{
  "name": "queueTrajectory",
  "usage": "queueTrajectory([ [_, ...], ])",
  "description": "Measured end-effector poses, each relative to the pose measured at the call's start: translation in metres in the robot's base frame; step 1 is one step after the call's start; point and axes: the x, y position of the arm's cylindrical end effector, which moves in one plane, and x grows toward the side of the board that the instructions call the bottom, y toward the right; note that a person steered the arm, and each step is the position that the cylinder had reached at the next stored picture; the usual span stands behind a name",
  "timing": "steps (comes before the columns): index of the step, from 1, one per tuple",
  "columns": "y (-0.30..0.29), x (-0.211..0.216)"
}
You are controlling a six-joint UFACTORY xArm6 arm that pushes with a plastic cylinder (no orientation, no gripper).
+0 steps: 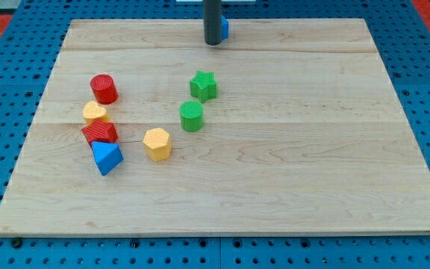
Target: Slide the blue triangle to the green star
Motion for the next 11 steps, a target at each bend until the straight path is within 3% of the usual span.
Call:
queueTrajectory([
  [2, 0.040, 0.115],
  [3, 0.058, 0.200],
  [4, -0.014, 0.289],
  [5, -0.124, 0.340],
  [6, -0.181, 0.336],
  [7, -0.187, 0.318],
  [8, -0.184, 0.282],
  [10, -0.124, 0.253],
  [11, -0.122, 0.203],
])
